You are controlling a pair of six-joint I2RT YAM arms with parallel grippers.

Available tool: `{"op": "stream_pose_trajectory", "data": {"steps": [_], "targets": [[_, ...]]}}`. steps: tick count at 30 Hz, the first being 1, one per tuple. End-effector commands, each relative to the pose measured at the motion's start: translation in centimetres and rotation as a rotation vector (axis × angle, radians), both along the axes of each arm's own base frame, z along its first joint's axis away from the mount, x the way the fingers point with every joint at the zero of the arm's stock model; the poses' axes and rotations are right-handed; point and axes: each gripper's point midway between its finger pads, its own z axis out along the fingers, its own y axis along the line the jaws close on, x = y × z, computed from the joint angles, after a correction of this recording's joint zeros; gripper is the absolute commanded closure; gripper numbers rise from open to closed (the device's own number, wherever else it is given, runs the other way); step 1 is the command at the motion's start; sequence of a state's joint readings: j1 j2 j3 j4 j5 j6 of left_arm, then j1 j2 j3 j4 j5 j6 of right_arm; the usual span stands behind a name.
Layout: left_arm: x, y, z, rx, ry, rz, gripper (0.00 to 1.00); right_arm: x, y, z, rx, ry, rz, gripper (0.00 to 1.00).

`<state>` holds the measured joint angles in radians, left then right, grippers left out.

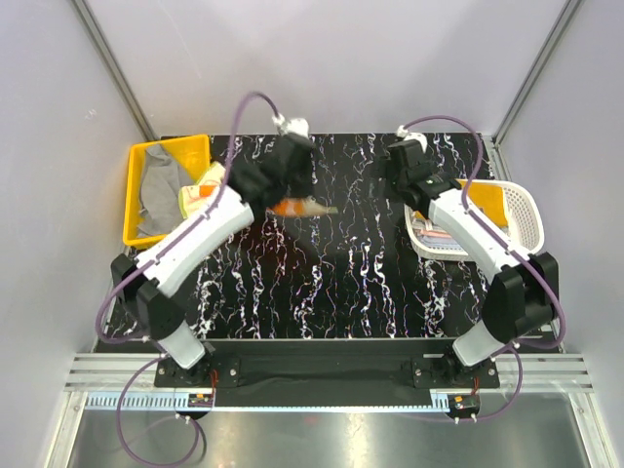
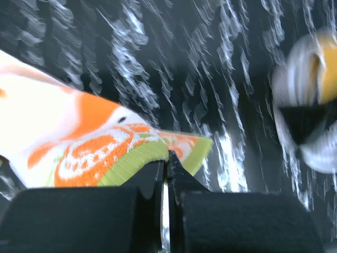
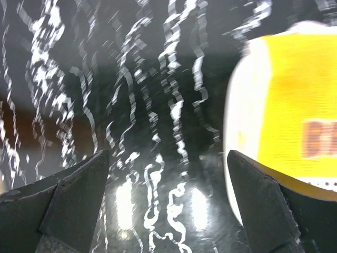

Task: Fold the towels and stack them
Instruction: Move the towel to the center of the board, then flatten out the crumpled towel

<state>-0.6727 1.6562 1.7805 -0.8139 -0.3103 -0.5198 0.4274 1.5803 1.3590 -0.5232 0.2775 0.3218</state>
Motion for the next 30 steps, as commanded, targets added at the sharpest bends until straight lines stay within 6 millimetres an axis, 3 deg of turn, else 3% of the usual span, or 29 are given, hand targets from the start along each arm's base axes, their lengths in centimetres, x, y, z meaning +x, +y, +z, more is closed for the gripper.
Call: {"op": "stream_pose_trajectory", "data": {"steps": [1, 2, 3, 6, 7, 8, 9, 10, 12, 13, 15, 16, 17, 19, 20, 21, 22, 23, 24, 25, 26, 28, 29, 30], "targets": [[-5.6, -3.9, 0.2, -0.097, -0.015, -0.118, 1.0, 0.0, -2.0, 4.2, 0.03, -0.097, -0.064, 0.0], [-7.3, -4.3, 0.5, -0.123, -0.019, -0.145, 1.0, -0.2, -2.0, 4.4, 0.033, -0.1, -0.06, 0.0], [-9.0, -4.8, -2.3, -0.11, 0.037, -0.154, 1.0, -0.3, -1.9, 4.2, 0.038, -0.096, -0.057, 0.0], [-14.7, -8.2, -4.3, -0.161, 0.094, -0.268, 1.0, -0.5, -1.4, 3.6, 0.061, -0.081, -0.036, 0.0], [-16.4, -8.6, -6.4, -0.148, 0.134, -0.299, 1.0, -0.6, -1.0, 3.3, 0.074, -0.07, -0.026, 0.0], [-18.7, -9.4, -7.2, -0.139, 0.155, -0.346, 1.0, -0.6, -0.7, 2.8, 0.083, -0.058, -0.013, 0.0], [-19.8, -9.5, -7.4, -0.16, 0.172, -0.344, 1.0, -0.5, -0.4, 2.7, 0.097, -0.06, -0.002, 0.0], [-21.6, -9.4, -9.1, -0.142, 0.205, -0.368, 1.0, -0.8, 0.3, 2.2, 0.118, -0.044, 0.027, 0.0], [-23.1, -9.1, -9.0, -0.195, 0.219, -0.369, 0.99, -0.7, 1.8, 1.4, 0.138, -0.033, 0.07, 0.0], [-24.0, -8.3, -10.3, -0.186, 0.244, -0.367, 0.98, -0.8, 2.3, 1.0, 0.135, -0.024, 0.082, 0.0], [-24.5, -7.2, -11.0, -0.202, 0.266, -0.331, 0.84, -0.9, 4.4, -0.9, 0.11, 0.01, 0.128, 0.0], [-24.2, -5.7, -10.8, -0.188, 0.248, -0.287, 0.77, -0.8, 5.1, -1.5, 0.11, 0.021, 0.137, 0.0], [-23.8, -4.7, -11.3, -0.172, 0.245, -0.241, 0.63, -0.6, 5.8, -3.1, 0.109, 0.054, 0.139, 0.0], [-22.2, -2.0, -10.9, -0.121, 0.198, -0.145, 0.62, -0.1, 7.6, -3.9, 0.132, 0.055, 0.167, 0.0], [-21.4, -1.0, -10.4, -0.119, 0.178, -0.094, 0.57, 0.2, 8.3, -5.6, 0.13, 0.089, 0.172, 0.01], [-20.4, 0.8, -10.4, -0.077, 0.159, -0.03, 0.52, 0.3, 9.5, -6.1, 0.139, 0.095, 0.195, 0.03], [-19.6, 1.8, -10.3, -0.076, 0.153, 0.011, 0.5, 1.0, 10.4, -5.8, 0.147, 0.087, 0.21, 0.03], [-17.5, 3.7, -9.8, -0.098, 0.14, 0.102, 0.51, 1.3, 11.2, -7.7, 0.13, 0.119, 0.216, 0.03], [-16.6, 4.9, -10.1, -0.09, 0.136, 0.128, 0.54, 1.6, 11.8, -8.2, 0.129, 0.128, 0.225, 0.05], [-14.3, 6.2, -9.6, -0.14, 0.119, 0.197, 0.54, 2.3, 13.2, -7.4, 0.145, 0.109, 0.246, 0.09], [-13.3, 7.1, -9.7, -0.146, 0.104, 0.223, 0.55, 2.6, 13.8, -8.9, 0.136, 0.133, 0.251, 0.1], [-10.2, 9.3, -9.8, -0.174, 0.076, 0.32, 0.54, 3.7, 15.5, -8.5, 0.146, 0.114, 0.264, 0.12], [-9.1, 10.0, -10.7, -0.147, 0.088, 0.355, 0.55, 3.9, 15.9, -10.1, 0.13, 0.142, 0.259, 0.17], [-7.9, 10.5, -10.9, -0.156, 0.075, 0.388, 0.54, 4.1, 16.2, -10.3, 0.121, 0.147, 0.257, 0.18]]}}
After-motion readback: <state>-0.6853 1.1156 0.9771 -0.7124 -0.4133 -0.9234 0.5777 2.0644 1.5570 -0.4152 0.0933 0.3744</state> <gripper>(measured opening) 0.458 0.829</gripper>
